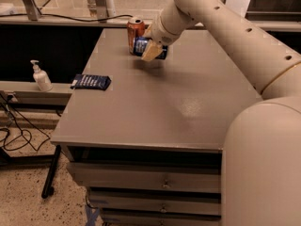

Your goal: Move pepsi can near coke can

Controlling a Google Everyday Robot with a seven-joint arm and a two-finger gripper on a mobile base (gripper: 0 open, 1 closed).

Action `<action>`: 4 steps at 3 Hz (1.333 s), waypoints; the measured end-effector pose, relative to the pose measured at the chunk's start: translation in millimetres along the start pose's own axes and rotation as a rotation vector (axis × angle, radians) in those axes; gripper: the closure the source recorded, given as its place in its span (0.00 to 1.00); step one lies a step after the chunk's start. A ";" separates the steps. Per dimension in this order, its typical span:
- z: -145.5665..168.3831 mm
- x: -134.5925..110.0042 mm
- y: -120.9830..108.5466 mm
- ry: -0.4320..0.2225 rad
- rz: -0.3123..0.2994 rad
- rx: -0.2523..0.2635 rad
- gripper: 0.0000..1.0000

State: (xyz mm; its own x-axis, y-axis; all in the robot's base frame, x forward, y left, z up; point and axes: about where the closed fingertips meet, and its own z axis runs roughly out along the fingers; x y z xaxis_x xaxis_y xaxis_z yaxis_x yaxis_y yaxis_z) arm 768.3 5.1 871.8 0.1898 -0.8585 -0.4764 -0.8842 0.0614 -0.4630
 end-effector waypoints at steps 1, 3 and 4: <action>2.3 -2.4 0.5 -0.003 -0.002 -0.005 0.13; 2.4 -2.1 0.7 -0.005 0.000 -0.006 0.00; -7.2 9.3 -4.9 -0.004 0.046 0.012 0.00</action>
Offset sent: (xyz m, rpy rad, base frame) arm 0.0003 0.0018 0.0048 0.0064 -0.0035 0.0023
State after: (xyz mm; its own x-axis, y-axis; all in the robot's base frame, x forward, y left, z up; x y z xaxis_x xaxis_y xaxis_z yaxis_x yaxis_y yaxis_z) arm 771.3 -6.9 875.0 0.1509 -0.8528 -0.4999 -0.8869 0.1066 -0.4495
